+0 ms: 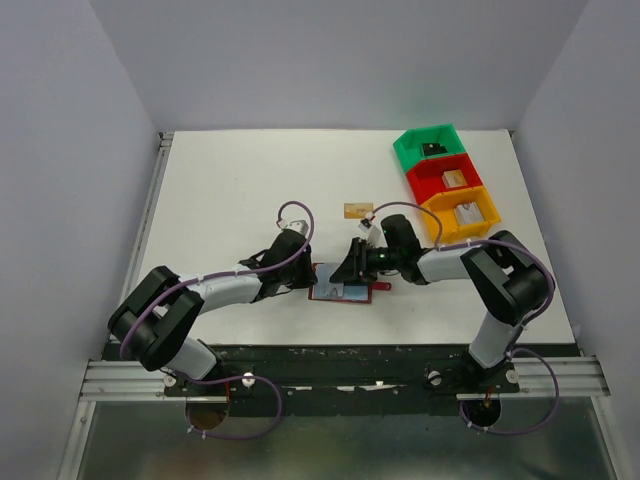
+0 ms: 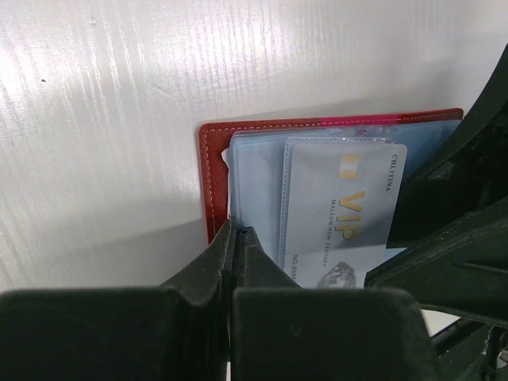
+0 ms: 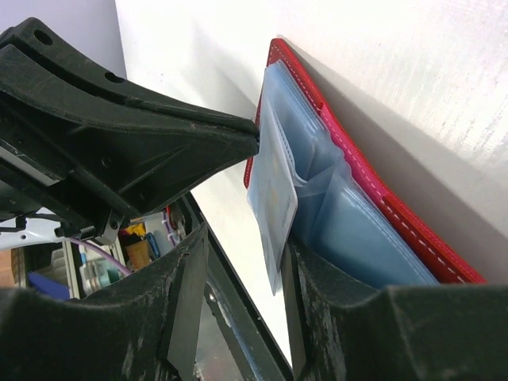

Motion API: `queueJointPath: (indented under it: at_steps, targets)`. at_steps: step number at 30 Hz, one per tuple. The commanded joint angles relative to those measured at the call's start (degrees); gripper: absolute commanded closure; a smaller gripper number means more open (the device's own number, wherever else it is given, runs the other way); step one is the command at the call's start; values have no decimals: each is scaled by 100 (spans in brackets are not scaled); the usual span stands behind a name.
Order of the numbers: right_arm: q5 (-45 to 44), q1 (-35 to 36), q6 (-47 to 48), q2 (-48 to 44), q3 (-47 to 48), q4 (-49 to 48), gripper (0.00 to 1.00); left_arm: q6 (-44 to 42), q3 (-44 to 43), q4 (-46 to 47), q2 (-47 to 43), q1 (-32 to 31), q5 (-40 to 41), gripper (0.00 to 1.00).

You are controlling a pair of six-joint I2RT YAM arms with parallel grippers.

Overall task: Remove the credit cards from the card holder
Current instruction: Remove the credit card from the card holder.

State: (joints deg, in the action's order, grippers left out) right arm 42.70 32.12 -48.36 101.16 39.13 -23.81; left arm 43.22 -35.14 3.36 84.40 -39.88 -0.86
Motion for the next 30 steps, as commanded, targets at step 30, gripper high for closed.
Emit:
queueJointPath:
  at_steps: [30]
  targets:
    - [274,-232,-464,-1,-336,-958,54,-68,103,15,208,-11,-142,100]
